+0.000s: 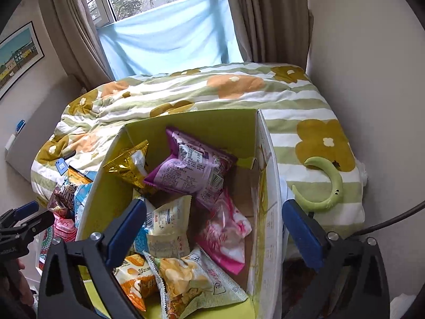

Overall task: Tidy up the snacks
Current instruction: 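Move both tools back from the box to the snack pile, then grasp the brown chocolate bag with the left tool while the right tool grasps the pink striped bag, then carry both bags over the yellow box and release them inside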

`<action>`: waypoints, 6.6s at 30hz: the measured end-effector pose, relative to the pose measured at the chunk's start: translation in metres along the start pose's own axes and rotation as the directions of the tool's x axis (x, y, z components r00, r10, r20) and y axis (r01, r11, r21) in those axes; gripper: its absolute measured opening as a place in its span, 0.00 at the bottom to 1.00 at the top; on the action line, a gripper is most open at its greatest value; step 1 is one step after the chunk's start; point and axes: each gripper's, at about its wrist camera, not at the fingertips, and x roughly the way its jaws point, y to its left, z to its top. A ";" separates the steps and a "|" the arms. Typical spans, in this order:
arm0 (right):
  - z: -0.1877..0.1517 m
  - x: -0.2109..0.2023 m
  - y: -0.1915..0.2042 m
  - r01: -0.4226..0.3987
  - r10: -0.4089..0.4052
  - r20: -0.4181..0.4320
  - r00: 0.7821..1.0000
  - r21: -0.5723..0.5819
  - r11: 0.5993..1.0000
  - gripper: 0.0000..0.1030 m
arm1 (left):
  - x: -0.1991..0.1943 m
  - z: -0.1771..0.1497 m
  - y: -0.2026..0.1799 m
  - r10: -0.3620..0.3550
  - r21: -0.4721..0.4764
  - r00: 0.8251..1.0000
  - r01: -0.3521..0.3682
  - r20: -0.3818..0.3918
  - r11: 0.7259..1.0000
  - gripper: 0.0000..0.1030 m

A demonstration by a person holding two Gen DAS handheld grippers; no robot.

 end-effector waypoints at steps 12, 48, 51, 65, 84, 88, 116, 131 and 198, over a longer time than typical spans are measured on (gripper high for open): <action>-0.003 -0.030 0.026 -0.019 0.022 0.037 0.999 -0.063 0.998 0.99 | -0.057 -0.026 0.044 0.063 -0.045 0.996 -0.060 0.065 0.997 0.92; -0.080 -0.001 0.321 -0.052 0.050 -0.024 0.998 -0.053 0.997 0.99 | -0.002 -0.005 0.300 -0.103 0.323 0.992 0.119 -0.067 0.939 0.92; -0.090 0.020 0.331 -0.034 0.032 -0.065 0.997 -0.030 0.999 0.99 | 0.025 -0.005 0.288 -0.120 0.437 0.987 0.155 -0.108 0.886 0.92; -0.126 0.102 0.356 0.043 -0.059 -0.156 0.986 -0.102 0.994 0.99 | 0.129 -0.012 0.271 -0.165 0.492 0.950 0.280 -0.264 0.824 0.92; -0.132 0.143 0.369 0.012 -0.040 -0.176 0.984 -0.158 0.987 0.91 | 0.140 -0.022 0.266 -0.149 0.541 0.958 0.263 -0.246 0.798 0.78; -0.129 0.149 0.366 0.000 -0.025 -0.185 0.982 -0.131 0.991 0.86 | 0.137 -0.022 0.274 -0.137 0.516 0.960 0.248 -0.244 0.820 0.77; -0.116 0.108 0.373 -0.036 0.022 -0.127 0.992 -0.115 0.993 0.53 | 0.049 -0.010 0.297 -0.051 0.353 0.991 0.093 -0.125 0.931 0.74; -0.076 0.005 0.325 -0.108 0.109 0.007 0.994 -0.103 0.989 0.53 | -0.033 0.016 0.215 -0.082 0.255 0.997 0.078 0.003 0.964 0.74; -0.011 -0.030 0.043 0.060 -0.058 0.032 0.998 -0.100 0.993 1.00 | -0.022 -0.009 0.003 -0.113 0.134 0.993 0.115 -0.020 0.984 0.99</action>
